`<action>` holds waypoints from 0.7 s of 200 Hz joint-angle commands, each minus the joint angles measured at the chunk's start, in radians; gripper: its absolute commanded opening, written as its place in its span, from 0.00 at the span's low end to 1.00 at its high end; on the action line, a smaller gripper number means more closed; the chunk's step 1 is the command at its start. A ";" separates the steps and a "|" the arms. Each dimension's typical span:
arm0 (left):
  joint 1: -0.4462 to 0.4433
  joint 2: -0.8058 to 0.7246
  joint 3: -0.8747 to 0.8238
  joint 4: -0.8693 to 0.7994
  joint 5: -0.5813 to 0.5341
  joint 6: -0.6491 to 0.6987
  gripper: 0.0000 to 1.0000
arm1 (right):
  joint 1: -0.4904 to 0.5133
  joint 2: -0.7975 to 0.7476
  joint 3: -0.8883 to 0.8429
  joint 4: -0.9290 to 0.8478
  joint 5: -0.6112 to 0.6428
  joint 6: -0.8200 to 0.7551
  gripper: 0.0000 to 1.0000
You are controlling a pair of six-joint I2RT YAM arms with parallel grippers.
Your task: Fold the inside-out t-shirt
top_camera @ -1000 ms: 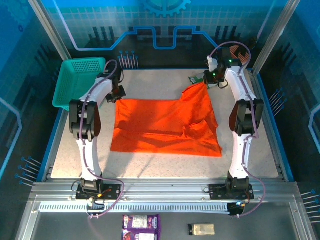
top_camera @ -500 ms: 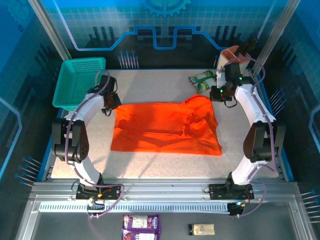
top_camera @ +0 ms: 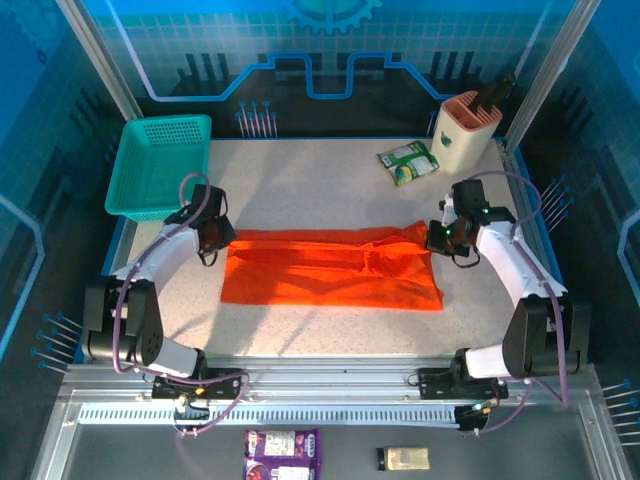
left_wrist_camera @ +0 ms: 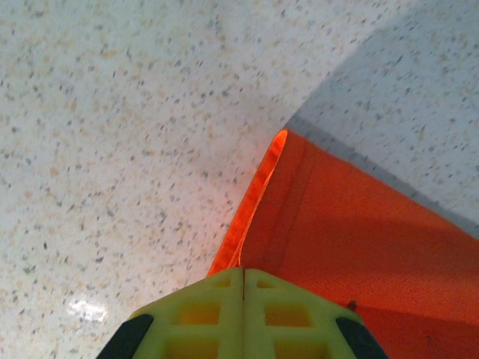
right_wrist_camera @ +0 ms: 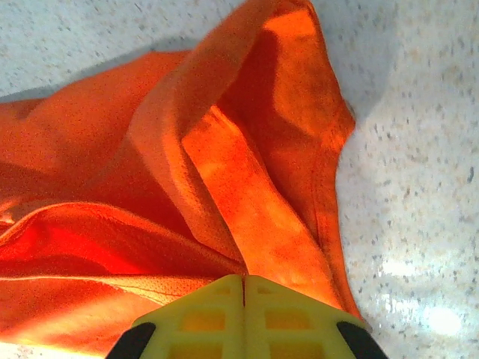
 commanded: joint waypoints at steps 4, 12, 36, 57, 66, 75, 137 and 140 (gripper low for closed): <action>-0.001 -0.052 -0.067 0.031 0.010 -0.048 0.02 | -0.011 -0.054 -0.072 0.051 0.019 0.085 0.00; -0.001 -0.056 -0.088 0.037 0.020 -0.059 0.02 | -0.012 -0.064 -0.095 0.062 0.021 0.093 0.00; -0.001 -0.060 -0.141 0.059 0.031 -0.091 0.04 | -0.012 -0.088 -0.170 0.091 0.023 0.128 0.00; -0.001 -0.061 -0.171 0.072 0.028 -0.109 0.08 | -0.011 -0.111 -0.229 0.120 0.035 0.159 0.00; -0.001 -0.064 -0.181 0.078 0.028 -0.117 0.09 | -0.011 -0.121 -0.249 0.128 0.046 0.173 0.00; -0.001 -0.067 -0.195 0.086 0.028 -0.125 0.12 | -0.012 -0.132 -0.275 0.137 0.052 0.190 0.00; -0.003 -0.185 -0.127 -0.024 -0.016 -0.094 0.40 | 0.038 -0.285 -0.237 0.020 0.101 0.210 0.38; -0.004 -0.185 -0.118 -0.030 -0.013 -0.091 0.40 | 0.045 -0.286 -0.229 0.014 0.096 0.207 0.38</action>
